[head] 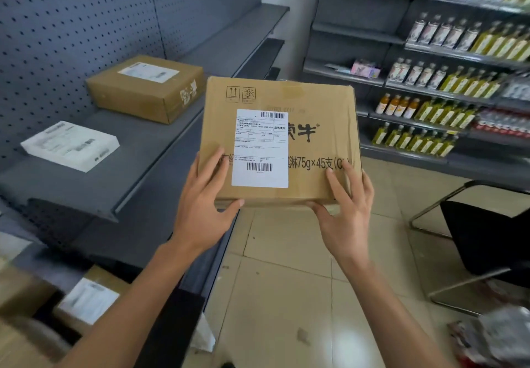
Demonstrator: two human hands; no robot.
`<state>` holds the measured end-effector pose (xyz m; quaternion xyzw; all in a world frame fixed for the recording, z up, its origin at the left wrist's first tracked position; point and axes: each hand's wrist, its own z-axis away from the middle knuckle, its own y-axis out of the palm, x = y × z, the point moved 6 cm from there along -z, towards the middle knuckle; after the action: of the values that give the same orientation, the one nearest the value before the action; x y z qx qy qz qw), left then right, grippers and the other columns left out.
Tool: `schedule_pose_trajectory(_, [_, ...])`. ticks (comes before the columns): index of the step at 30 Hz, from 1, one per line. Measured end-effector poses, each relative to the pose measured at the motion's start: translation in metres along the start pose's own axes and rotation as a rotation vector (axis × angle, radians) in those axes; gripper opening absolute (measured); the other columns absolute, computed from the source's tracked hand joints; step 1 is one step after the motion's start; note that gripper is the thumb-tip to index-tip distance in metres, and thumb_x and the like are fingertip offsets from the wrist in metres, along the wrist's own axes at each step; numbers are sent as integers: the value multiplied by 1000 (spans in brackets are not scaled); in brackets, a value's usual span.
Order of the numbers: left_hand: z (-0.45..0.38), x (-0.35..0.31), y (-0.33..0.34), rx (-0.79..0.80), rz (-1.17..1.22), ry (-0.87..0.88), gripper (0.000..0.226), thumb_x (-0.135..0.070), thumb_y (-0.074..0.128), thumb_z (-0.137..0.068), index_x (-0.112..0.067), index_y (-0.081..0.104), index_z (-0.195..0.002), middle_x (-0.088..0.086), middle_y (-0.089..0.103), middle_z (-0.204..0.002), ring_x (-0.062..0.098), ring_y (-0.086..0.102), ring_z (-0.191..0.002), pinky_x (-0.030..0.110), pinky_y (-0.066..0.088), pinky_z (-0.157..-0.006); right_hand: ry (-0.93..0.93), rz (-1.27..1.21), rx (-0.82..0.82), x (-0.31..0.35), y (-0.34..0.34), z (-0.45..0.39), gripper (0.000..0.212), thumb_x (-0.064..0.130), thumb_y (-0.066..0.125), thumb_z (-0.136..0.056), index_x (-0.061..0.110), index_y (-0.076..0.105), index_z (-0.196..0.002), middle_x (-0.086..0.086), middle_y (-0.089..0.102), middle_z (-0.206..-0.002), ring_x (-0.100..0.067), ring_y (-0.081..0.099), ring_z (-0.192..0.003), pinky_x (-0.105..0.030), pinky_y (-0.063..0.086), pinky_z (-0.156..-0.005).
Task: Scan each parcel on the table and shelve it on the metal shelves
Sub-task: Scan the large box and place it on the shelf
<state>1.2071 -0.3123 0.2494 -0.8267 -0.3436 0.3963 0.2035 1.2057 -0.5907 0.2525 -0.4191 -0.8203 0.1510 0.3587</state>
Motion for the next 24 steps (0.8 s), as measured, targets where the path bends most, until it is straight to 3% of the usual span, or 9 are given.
schedule_pose_trajectory(4, [-43, 17, 13, 3, -2, 52, 84, -38, 73, -85, -3, 40, -154, 3, 32, -166, 39, 27, -152, 55, 26, -123, 13, 25, -19, -14, 20, -30, 71, 16, 89, -76, 8, 60, -140, -12, 40, -157, -47, 28, -145, -60, 31, -118])
schedule_pose_trajectory(8, [-79, 31, 28, 4, -1, 87, 84, -37, 73, -84, -2, 41, -154, 4, 32, -165, 37, 28, -152, 49, 21, -125, 29, 15, -33, -30, 40, -57, 72, 16, 89, -76, 10, 59, -141, -10, 40, -158, -44, 27, -146, -52, 28, -120])
schedule_pose_trajectory(12, [-114, 43, 53, 8, -22, 94, 85, -34, 75, -82, -1, 42, -153, 5, 33, -165, 38, 29, -152, 52, 24, -123, 39, 12, -37, -54, 61, -85, 72, 14, 89, -75, 10, 59, -140, -11, 40, -158, -44, 26, -146, -59, 30, -118])
schedule_pose_trajectory(18, [-174, 56, 103, 28, -46, 84, 84, -33, 76, -81, -1, 44, -151, 5, 34, -164, 37, 28, -152, 37, 20, -123, 44, 12, -41, -106, 90, -135, 73, 12, 91, -73, 8, 61, -139, -13, 41, -156, -46, 28, -144, -66, 34, -113])
schedule_pose_trajectory(24, [-250, 70, 157, 37, -62, 64, 84, -31, 80, -81, -4, 44, -152, 0, 32, -166, 37, 23, -154, 46, 24, -120, 67, -10, -36, -167, 122, -202, 74, 11, 91, -72, 9, 60, -139, -13, 40, -157, -45, 29, -143, -61, 34, -114])
